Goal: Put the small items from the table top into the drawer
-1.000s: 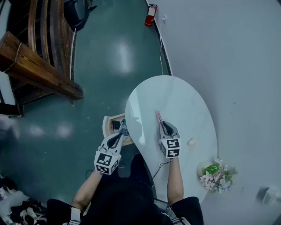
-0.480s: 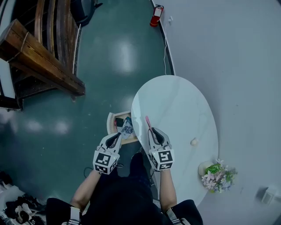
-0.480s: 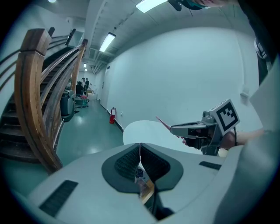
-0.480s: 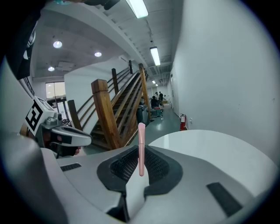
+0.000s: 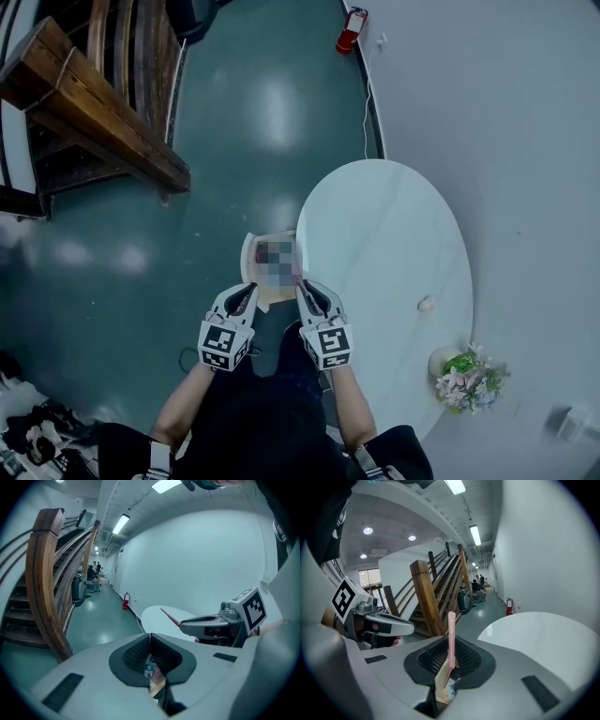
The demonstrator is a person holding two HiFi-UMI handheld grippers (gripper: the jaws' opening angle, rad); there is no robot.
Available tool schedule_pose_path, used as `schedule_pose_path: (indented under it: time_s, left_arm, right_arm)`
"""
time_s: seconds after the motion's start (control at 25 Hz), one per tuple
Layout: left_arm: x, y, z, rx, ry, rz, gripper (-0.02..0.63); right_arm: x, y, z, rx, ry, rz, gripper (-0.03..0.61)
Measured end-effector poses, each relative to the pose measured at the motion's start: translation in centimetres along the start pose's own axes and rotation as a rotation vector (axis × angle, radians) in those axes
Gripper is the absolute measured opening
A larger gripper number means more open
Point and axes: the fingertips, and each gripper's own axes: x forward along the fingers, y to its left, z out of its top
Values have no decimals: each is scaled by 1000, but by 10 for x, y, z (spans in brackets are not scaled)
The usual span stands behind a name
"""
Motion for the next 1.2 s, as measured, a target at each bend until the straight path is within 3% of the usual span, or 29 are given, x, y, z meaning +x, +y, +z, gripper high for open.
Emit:
schedule_pose_path:
  time_s: [0.32, 1.2]
  left_arm:
    - [0, 27, -23, -22, 25, 16, 21]
    - [39, 95, -92, -53, 123, 7, 20]
  right_arm:
    - [40, 20, -36, 23, 77, 18, 63]
    - [156, 15, -161, 69, 280, -39, 63]
